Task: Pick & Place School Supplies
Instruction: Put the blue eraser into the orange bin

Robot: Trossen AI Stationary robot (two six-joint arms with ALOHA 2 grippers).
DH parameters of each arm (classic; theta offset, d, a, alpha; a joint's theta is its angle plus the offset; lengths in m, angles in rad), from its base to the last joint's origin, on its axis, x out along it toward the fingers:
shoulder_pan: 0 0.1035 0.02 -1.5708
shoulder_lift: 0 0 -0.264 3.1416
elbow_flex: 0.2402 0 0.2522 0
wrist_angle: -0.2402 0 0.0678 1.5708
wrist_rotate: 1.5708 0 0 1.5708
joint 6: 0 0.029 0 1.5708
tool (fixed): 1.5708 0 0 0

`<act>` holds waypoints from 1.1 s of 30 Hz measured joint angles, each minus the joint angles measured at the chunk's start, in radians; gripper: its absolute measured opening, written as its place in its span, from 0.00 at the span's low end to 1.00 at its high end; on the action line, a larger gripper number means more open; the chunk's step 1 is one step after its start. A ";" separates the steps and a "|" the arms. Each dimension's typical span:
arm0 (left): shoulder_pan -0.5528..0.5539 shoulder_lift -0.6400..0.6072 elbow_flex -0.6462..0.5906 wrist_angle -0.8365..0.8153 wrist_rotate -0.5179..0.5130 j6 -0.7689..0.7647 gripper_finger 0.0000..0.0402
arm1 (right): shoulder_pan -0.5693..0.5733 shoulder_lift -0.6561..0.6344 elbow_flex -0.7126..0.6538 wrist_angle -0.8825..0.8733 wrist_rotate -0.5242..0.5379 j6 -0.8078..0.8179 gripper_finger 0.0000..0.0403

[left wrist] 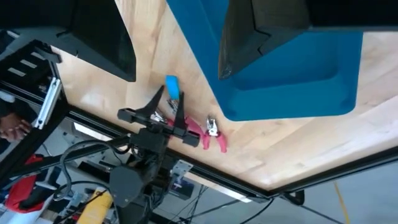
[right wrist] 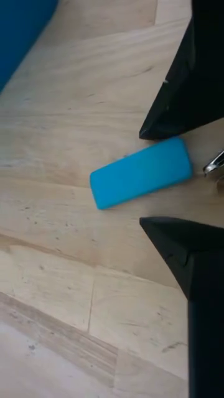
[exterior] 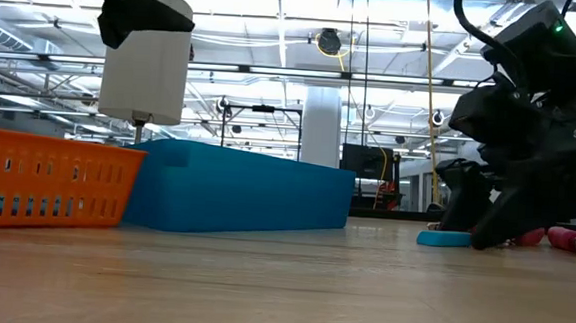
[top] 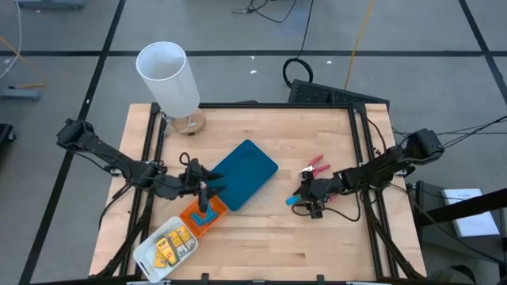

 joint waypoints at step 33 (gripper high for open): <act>-0.001 0.000 0.000 -0.006 -0.003 -0.072 0.58 | 0.000 -0.062 -0.004 0.168 0.101 -0.189 0.22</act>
